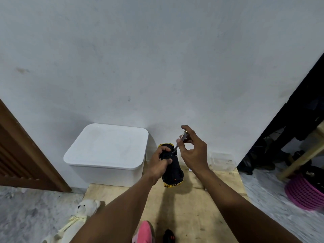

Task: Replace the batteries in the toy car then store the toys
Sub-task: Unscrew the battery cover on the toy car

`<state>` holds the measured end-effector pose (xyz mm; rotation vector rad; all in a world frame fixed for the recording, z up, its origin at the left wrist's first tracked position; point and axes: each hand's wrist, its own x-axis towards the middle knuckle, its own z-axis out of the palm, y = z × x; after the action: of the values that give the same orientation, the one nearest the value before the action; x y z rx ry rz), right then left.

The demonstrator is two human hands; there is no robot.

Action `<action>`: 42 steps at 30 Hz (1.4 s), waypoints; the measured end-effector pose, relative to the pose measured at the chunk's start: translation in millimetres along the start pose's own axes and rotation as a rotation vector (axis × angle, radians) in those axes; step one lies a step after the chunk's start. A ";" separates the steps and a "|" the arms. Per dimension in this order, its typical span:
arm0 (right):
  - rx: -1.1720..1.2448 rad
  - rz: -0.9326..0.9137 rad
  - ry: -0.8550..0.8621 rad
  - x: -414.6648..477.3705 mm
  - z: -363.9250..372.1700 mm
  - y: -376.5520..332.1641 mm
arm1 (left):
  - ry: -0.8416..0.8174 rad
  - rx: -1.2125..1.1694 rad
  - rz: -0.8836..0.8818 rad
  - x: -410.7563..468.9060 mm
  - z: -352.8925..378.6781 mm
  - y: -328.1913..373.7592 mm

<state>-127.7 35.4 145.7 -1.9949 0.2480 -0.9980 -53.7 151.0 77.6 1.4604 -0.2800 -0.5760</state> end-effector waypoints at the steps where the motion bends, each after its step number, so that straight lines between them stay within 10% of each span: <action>1: -0.017 -0.015 0.014 0.4 -0.1 -0.8 | -0.001 0.004 0.007 0.3 -0.1 0.6; 42: 0.020 -0.049 -0.023 1.0 -3.4 -5.9 | 0.023 0.045 0.007 -2.7 -8.7 4.0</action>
<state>-130.6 36.4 151.8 -2.0014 0.1771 -1.0037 -50.7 159.9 81.0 1.5078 -0.2815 -0.5497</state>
